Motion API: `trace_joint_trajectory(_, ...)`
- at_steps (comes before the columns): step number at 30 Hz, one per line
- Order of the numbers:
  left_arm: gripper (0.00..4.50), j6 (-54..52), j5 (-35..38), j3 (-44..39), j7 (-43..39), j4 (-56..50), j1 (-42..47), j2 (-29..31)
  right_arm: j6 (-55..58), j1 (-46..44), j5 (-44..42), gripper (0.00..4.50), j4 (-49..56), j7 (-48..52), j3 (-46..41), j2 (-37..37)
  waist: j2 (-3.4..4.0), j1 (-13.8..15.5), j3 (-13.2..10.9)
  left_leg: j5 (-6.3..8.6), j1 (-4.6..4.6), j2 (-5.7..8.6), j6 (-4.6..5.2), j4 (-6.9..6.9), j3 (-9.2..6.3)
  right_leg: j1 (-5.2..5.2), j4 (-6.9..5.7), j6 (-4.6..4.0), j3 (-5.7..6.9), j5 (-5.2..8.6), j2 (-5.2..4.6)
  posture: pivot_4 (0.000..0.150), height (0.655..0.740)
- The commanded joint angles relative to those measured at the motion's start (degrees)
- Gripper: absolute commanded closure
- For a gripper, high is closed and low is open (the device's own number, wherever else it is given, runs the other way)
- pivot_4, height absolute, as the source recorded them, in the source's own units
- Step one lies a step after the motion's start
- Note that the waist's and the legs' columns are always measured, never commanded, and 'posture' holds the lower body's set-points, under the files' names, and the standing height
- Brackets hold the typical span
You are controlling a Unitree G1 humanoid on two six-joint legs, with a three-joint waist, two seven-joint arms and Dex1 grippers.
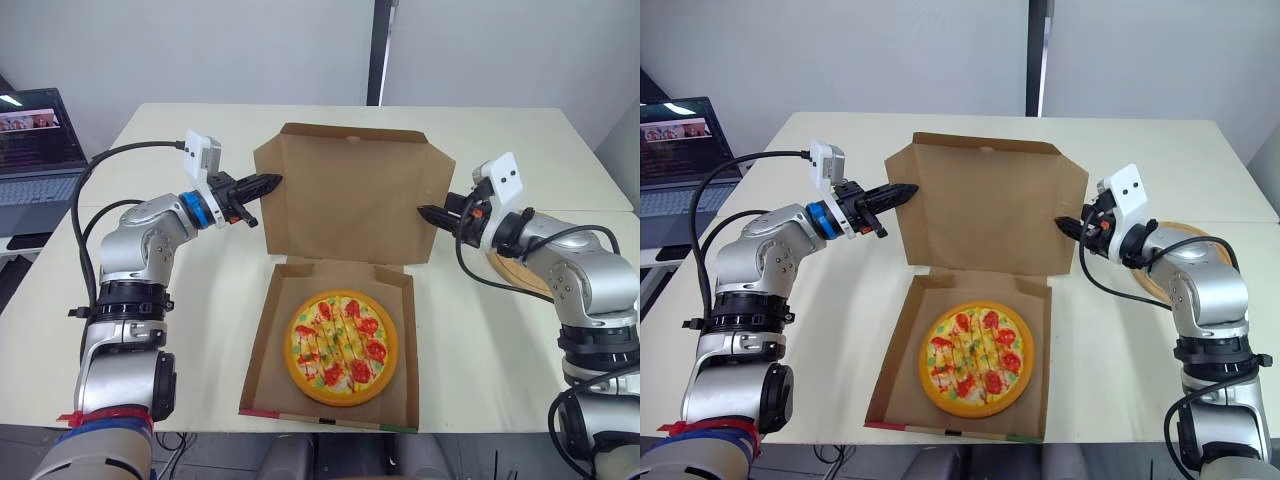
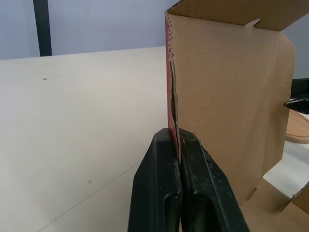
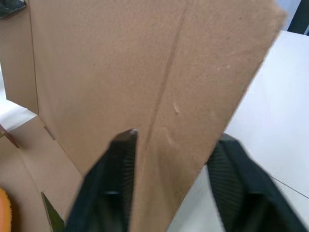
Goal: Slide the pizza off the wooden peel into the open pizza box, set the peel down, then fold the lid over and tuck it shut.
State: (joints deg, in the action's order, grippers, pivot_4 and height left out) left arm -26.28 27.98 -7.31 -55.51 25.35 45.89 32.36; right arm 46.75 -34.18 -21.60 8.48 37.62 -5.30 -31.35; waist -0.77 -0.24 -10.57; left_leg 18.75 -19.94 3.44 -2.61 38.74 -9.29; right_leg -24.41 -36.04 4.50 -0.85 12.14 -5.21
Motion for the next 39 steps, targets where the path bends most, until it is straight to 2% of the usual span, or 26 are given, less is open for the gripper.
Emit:
trace_joint_trajectory(1, 4.50, 0.06, -0.13, -0.93, 0.74, -2.40, -0.25, -0.14, -1.12, -1.87, -0.51, 3.77, 0.79, 0.55, 0.17, -0.89, 0.00, -0.05, 0.00, 0.00, 0.00, 0.00, 0.00, 0.00, 0.00, 0.00, -0.01, 0.00, 0.00, 0.00, 0.00, 0.150, 0.7350)
trace_joint_trajectory(3, 4.50, 0.26, -0.47, -0.90, 1.44, -2.82, -0.65, -0.08, -1.02, -2.11, -0.52, 4.45, 0.76, 0.64, 0.25, -1.10, 0.00, -0.06, 0.00, 0.00, 0.00, 0.00, 0.00, 0.00, 0.00, 0.00, -0.01, 0.00, 0.00, 0.00, 0.00, 0.150, 0.7350)
trace_joint_trajectory(4, 4.50, 0.28, -0.50, -0.92, 1.71, -3.00, -0.79, -0.11, -0.99, -2.22, -0.53, 4.48, 0.73, 0.66, 0.30, -1.12, 0.00, -0.06, 0.00, 0.00, 0.00, 0.00, 0.00, 0.00, 0.00, 0.00, -0.01, 0.00, 0.00, 0.00, 0.00, 0.150, 0.7350)
trace_joint_trajectory(12, 4.50, 2.29, -2.24, -0.52, 6.11, -3.07, -0.16, -1.84, -2.83, -5.16, 1.44, 4.48, -2.86, -2.70, 1.89, 2.03, 0.01, -0.33, 0.01, 0.00, 0.02, -0.01, 0.00, 0.01, 0.03, 0.00, -0.03, -0.04, -0.02, -0.03, 0.00, 0.150, 0.7350)
trace_joint_trajectory(23, 4.50, 12.92, -7.97, -0.35, 8.14, 12.40, 10.55, -5.74, -13.11, -13.49, 7.46, 4.48, -15.11, -5.42, 3.96, 4.50, 0.01, -0.61, 0.01, -0.01, -0.19, 0.01, -0.01, 0.03, 0.06, -0.26, -0.03, -0.05, -0.03, -0.09, 0.01, 0.150, 0.7350)
trace_joint_trajectory(26, 4.50, 14.88, -8.82, -0.37, 8.13, 14.77, 12.13, -6.48, -15.64, -14.94, 8.62, 4.48, -17.39, -5.77, 4.02, 4.82, 0.01, -1.23, 0.01, -0.03, -0.77, 0.03, -0.03, 0.18, 0.08, -0.88, -0.17, -0.11, -0.06, -0.18, 0.00, 0.150, 0.7350)
trace_joint_trajectory(30, 4.50, 13.65, -8.28, -0.67, 7.93, 11.12, 10.59, -6.27, -15.41, -14.29, 9.00, 4.48, -14.13, -5.96, 3.91, 4.65, 0.01, -1.82, 0.01, -0.04, -0.98, 0.05, -0.05, 0.19, 0.13, -1.20, -0.29, -0.12, -0.08, -0.20, -0.05, 0.150, 0.7350)
trace_joint_trajectory(39, 4.50, 0.93, -5.75, -2.52, 14.17, -10.18, 1.77, -4.82, -6.00, -10.75, 8.64, 4.48, 2.07, -11.80, 3.35, 5.78, 0.01, -2.08, 0.01, -0.08, -1.04, 0.04, -0.13, 0.22, 0.31, -1.56, -0.82, -0.13, -0.25, -0.19, -0.09, 0.150, 0.7350)
